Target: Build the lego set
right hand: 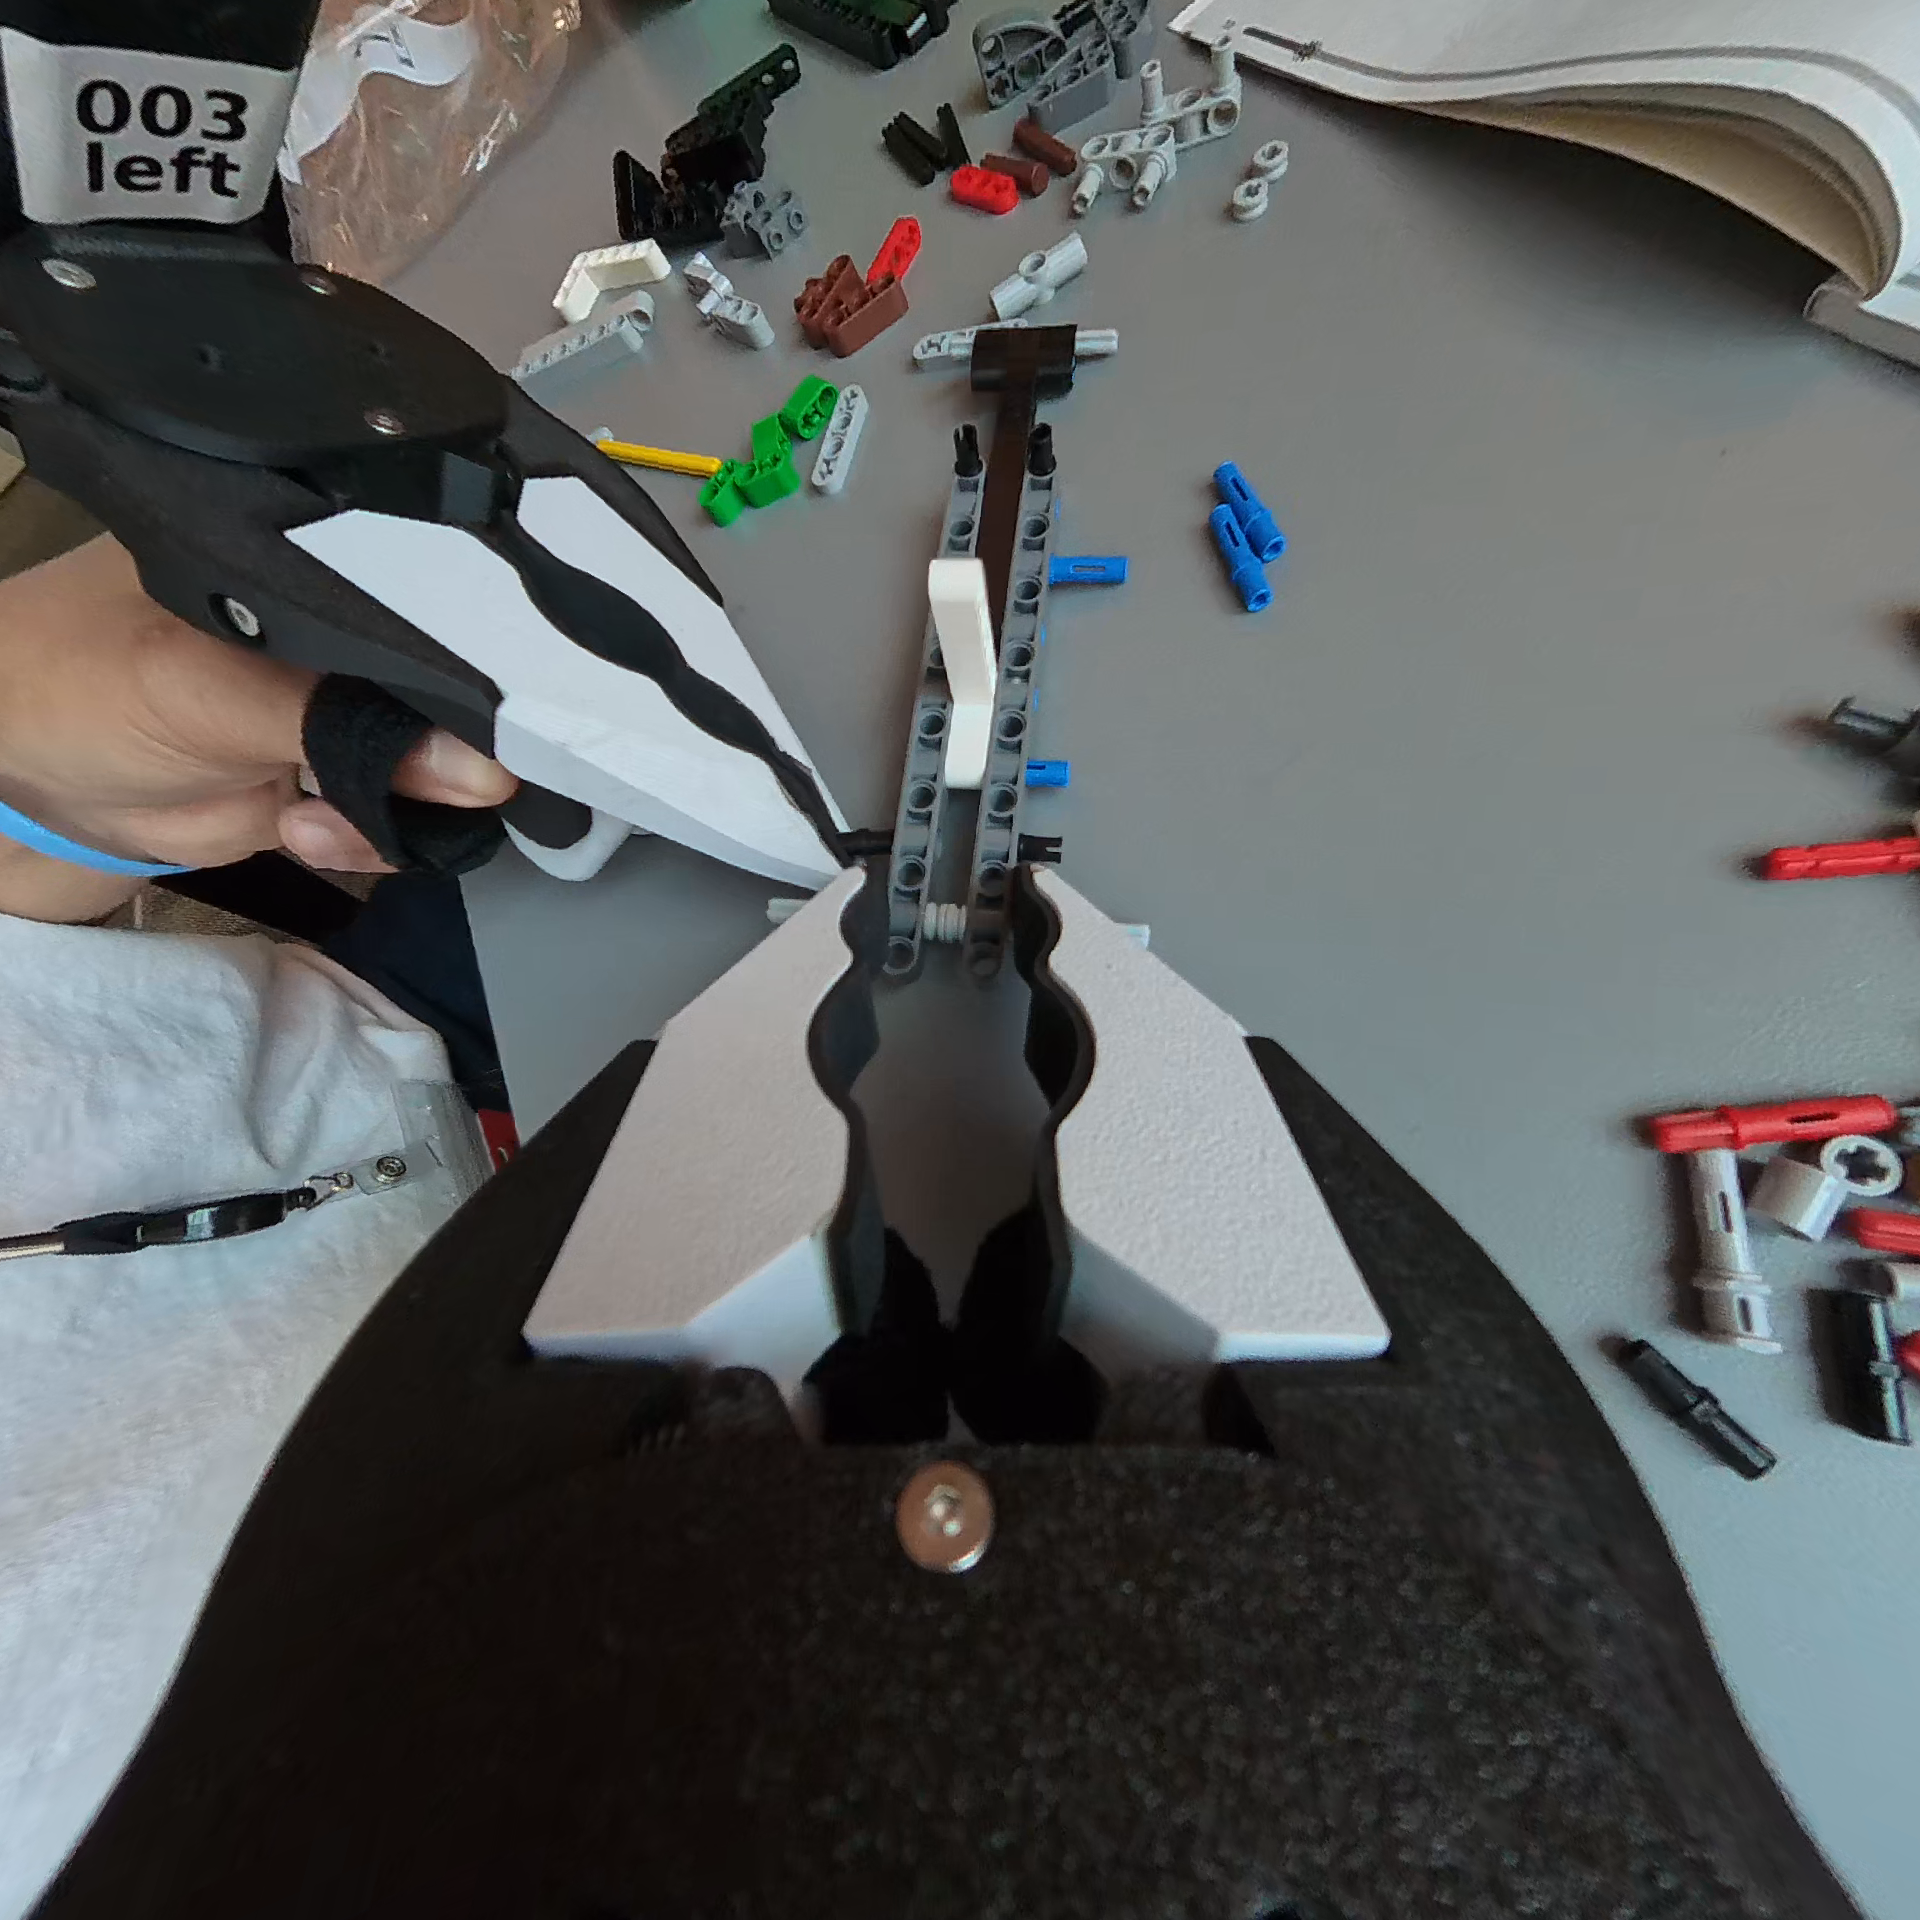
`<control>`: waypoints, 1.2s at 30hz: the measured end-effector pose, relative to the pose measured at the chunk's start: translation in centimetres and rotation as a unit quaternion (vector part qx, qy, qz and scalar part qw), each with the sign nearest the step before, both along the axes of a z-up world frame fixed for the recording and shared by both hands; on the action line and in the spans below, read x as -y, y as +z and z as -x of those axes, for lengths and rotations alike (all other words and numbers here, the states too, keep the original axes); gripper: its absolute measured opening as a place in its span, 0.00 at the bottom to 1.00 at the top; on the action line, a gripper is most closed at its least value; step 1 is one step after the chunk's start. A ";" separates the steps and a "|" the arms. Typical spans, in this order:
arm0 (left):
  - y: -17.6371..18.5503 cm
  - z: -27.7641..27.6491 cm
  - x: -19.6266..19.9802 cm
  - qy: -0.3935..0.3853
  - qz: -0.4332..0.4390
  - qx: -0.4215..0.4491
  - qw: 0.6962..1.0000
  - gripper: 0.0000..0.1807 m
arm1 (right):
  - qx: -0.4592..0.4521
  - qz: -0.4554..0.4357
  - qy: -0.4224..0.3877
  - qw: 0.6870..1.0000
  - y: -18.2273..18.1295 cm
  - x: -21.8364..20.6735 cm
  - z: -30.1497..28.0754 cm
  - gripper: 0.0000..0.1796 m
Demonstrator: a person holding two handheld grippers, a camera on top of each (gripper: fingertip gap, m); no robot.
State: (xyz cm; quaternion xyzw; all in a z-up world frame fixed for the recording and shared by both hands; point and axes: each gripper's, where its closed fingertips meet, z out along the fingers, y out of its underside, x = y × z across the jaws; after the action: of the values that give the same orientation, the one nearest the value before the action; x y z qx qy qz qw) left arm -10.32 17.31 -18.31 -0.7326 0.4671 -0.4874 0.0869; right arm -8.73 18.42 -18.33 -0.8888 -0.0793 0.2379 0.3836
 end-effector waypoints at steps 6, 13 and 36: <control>0.3 0.0 0.1 -0.007 0.020 0.009 1.000 0.00 | -0.011 0.004 0.010 1.000 0.1 0.1 0.1 0.13; 0.9 -0.1 -0.4 0.000 0.061 0.025 0.998 0.01 | -0.044 0.004 0.015 0.999 0.4 0.1 0.1 0.13; 1.2 -0.3 -0.5 -0.005 0.006 0.037 0.999 0.00 | -0.052 0.005 -0.007 0.999 0.4 -0.1 -0.1 0.12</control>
State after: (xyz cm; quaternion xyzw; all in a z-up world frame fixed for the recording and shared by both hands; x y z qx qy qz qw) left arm -9.98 17.82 -17.15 -0.7125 0.4640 -0.5173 0.0971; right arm -8.66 18.53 -17.89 -0.8775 -0.0522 0.2815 0.3847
